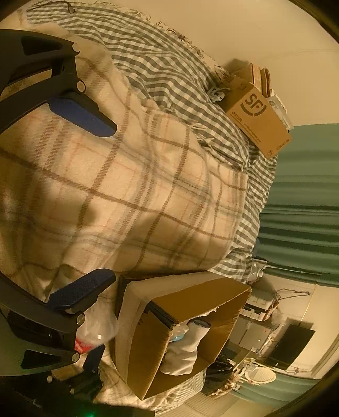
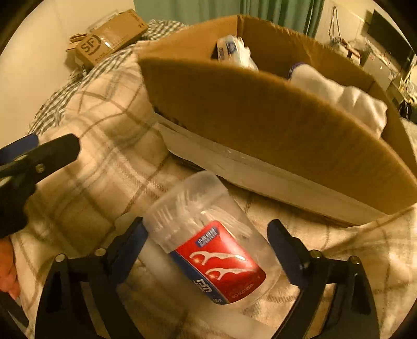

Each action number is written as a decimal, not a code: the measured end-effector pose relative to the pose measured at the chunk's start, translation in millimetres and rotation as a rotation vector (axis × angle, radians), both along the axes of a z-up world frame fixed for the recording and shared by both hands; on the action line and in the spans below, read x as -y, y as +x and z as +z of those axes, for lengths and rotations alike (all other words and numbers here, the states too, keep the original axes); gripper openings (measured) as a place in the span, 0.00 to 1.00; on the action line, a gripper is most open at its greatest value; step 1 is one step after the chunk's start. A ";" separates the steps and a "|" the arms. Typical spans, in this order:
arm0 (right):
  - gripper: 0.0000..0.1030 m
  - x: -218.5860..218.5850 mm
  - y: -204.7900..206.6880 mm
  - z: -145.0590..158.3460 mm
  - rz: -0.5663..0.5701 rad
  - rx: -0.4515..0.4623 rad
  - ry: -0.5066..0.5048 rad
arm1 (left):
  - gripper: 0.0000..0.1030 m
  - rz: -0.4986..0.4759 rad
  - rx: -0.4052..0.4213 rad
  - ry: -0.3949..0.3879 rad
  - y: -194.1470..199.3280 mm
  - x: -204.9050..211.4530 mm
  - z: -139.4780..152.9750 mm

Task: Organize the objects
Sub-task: 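Grasp the clear red-labelled cup with the right tool and lift it, then grasp the white plastic tube with the left tool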

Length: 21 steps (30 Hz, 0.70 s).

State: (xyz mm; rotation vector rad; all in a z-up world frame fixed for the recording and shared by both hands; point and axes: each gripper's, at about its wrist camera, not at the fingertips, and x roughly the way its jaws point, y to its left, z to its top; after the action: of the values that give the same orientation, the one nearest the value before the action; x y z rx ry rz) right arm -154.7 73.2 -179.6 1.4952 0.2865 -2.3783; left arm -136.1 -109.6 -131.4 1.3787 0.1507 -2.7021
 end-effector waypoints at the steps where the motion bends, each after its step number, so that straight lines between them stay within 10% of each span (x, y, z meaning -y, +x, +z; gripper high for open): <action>1: 0.83 -2.1 2.9 4.8 -0.001 -0.011 -0.003 | 1.00 -0.004 0.001 0.001 1.4 -1.2 0.5; 21: 0.68 -114.4 52.2 95.8 -0.218 -0.234 -0.098 | 1.00 -0.214 0.156 0.019 12.5 -105.1 -20.7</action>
State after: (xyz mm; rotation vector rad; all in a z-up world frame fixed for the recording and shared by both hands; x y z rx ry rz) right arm -102.5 187.6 -83.7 1.2616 0.0594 -2.7019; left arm -123.6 -4.5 -152.1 1.6939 0.0168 -2.7491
